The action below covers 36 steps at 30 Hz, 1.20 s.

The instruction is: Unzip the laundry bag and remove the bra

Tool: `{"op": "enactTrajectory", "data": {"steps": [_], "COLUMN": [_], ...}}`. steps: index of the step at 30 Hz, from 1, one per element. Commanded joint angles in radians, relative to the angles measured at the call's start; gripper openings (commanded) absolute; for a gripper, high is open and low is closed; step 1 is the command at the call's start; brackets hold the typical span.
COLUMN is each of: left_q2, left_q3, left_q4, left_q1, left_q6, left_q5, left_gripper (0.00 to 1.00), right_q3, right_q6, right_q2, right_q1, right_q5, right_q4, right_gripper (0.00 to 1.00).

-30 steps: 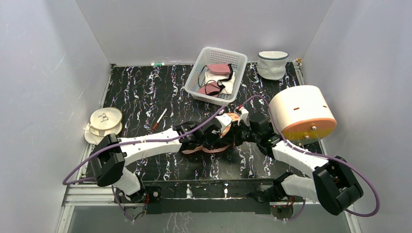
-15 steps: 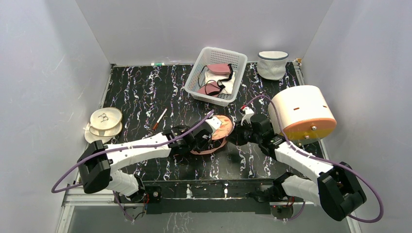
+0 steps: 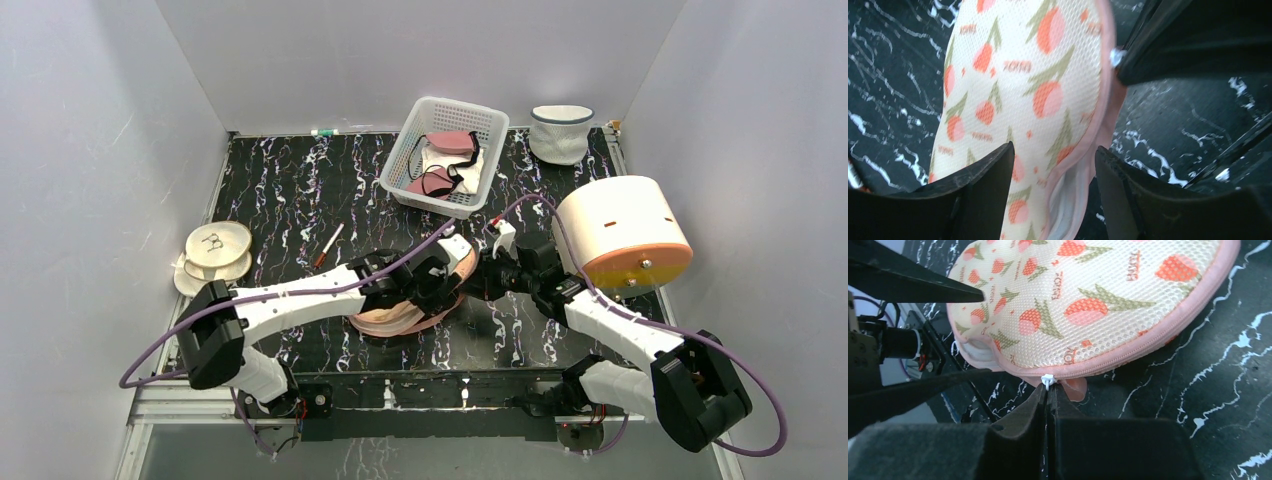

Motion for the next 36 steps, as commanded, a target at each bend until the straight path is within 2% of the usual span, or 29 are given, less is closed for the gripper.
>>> {"op": "enactTrajectory", "data": {"steps": [1,6,9,16,21,25,31,36], "left_q2": [0.051,0.111,0.130,0.121,0.082,0.037,-0.040,-0.044], "left_q3": [0.082,0.106,0.102,0.090,0.070,0.048,-0.012,-0.041], "left_q4": [0.059,0.080,0.082,0.058,0.033,0.009,-0.004,-0.003], "left_q1": [-0.001,-0.003,-0.004,-0.004,-0.004,-0.004,-0.004,-0.004], "left_q6": [0.019,0.019,0.024,0.045,0.055,0.054,0.049,0.043], "left_q5": [0.070,0.097,0.075,-0.010,-0.037,-0.044,-0.059,-0.072], "left_gripper": [0.59,0.61,0.59,0.29,0.14,0.04,0.00,0.00], "right_q3": [0.012,-0.003,-0.008,-0.016,-0.011,0.006,0.004,0.013], "right_q6": [0.006,0.021,0.024,0.023,0.008,-0.011,-0.018,-0.018], "right_q2": [-0.006,-0.018,-0.021,-0.015,-0.022,-0.016,0.005,0.046], "right_q1": [0.004,0.010,0.010,0.012,0.012,0.010,-0.013,-0.017], "right_q5": [-0.084,-0.094,-0.097,-0.078,-0.033,0.062,0.172,0.110], "right_q4": [0.106,0.123,0.133,0.130,0.101,0.042,0.004,0.020], "right_gripper": [0.00,0.00,0.00,0.00,0.00,0.00,0.00,0.00]}}
